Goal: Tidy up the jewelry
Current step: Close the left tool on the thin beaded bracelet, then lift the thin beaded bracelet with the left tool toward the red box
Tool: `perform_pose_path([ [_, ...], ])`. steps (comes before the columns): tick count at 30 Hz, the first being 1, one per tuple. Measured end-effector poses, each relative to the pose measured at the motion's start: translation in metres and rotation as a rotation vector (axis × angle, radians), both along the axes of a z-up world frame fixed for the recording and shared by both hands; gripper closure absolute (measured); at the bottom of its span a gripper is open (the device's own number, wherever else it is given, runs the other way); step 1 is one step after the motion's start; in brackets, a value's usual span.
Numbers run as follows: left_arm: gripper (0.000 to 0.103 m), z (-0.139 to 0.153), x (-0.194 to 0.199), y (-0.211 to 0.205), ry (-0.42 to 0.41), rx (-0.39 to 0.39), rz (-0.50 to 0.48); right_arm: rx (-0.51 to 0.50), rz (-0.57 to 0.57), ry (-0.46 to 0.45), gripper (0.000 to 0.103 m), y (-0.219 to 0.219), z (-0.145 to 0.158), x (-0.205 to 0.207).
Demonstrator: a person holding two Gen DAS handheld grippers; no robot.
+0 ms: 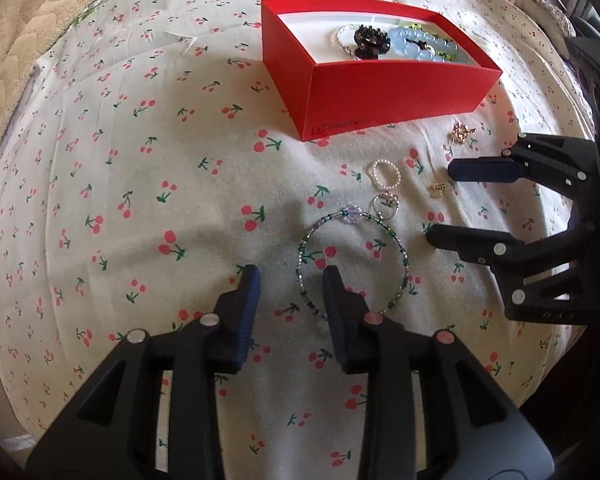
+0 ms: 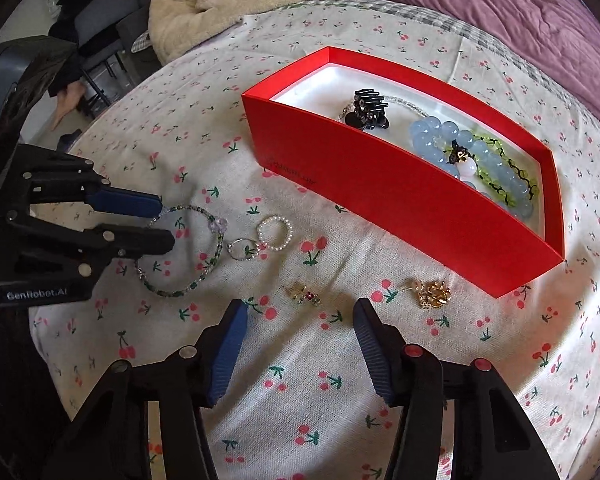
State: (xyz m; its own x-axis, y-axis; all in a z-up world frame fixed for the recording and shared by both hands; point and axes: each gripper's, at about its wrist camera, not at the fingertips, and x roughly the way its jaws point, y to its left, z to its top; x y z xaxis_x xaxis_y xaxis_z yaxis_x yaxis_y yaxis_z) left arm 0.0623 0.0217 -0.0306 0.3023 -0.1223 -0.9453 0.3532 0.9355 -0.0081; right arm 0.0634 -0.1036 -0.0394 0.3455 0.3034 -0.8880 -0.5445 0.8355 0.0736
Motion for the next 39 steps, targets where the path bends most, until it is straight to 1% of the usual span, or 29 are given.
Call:
perform_pose_path([
  [2, 0.067, -0.001, -0.001, -0.004, -0.015, 0.018, -0.007, 0.007, -0.012, -0.006, 0.056, 0.000, 0.000, 0.000],
  [3, 0.067, -0.001, -0.001, -0.005, -0.017, 0.021, -0.006, 0.013, -0.021, -0.008, 0.061, -0.001, -0.001, 0.000],
  [4, 0.067, -0.001, -0.001, -0.006, -0.017, 0.021, -0.005, 0.017, -0.026, -0.009, 0.064, -0.001, -0.001, 0.001],
  [7, 0.070, -0.001, -0.001, -0.008, -0.016, 0.015, -0.005, 0.018, -0.025, -0.017, 0.066, 0.000, -0.002, 0.002],
  [8, 0.077, -0.001, -0.002, -0.008, -0.014, 0.009, -0.003, 0.016, -0.023, -0.019, 0.066, 0.000, -0.002, 0.000],
  [9, 0.088, 0.000, -0.002, -0.008, -0.014, 0.003, 0.000, 0.011, -0.020, -0.022, 0.066, 0.000, -0.002, 0.000],
  [10, 0.093, 0.001, -0.002, -0.007, -0.014, -0.003, 0.007, 0.007, -0.017, -0.023, 0.068, 0.001, -0.002, -0.001],
  [11, 0.096, 0.002, -0.002, -0.007, -0.013, -0.012, 0.014, 0.007, -0.016, -0.022, 0.069, 0.002, -0.003, 0.001],
  [12, 0.098, 0.004, -0.002, -0.004, -0.013, -0.021, 0.021, 0.011, -0.016, -0.018, 0.073, 0.002, -0.003, 0.002],
  [17, 0.099, 0.006, 0.002, 0.003, -0.010, -0.053, 0.040, 0.019, -0.011, -0.010, 0.080, 0.003, -0.004, 0.002],
  [19, 0.099, 0.008, 0.002, 0.007, -0.008, -0.068, 0.043, 0.024, -0.004, -0.002, 0.089, 0.004, -0.004, 0.003],
  [22, 0.099, 0.011, 0.003, 0.008, -0.012, -0.080, 0.045, 0.023, 0.001, 0.000, 0.093, 0.006, -0.004, 0.002],
  [26, 0.099, 0.016, 0.004, 0.008, -0.019, -0.101, 0.049, 0.026, -0.001, 0.002, 0.095, 0.006, -0.002, 0.002],
  [28, 0.099, 0.020, 0.003, 0.011, -0.026, -0.115, 0.051, 0.031, -0.004, 0.001, 0.097, 0.005, 0.000, 0.002],
  [39, 0.100, 0.041, 0.005, 0.018, -0.071, -0.177, 0.085, 0.067, -0.027, -0.025, 0.098, -0.006, 0.019, 0.002],
])
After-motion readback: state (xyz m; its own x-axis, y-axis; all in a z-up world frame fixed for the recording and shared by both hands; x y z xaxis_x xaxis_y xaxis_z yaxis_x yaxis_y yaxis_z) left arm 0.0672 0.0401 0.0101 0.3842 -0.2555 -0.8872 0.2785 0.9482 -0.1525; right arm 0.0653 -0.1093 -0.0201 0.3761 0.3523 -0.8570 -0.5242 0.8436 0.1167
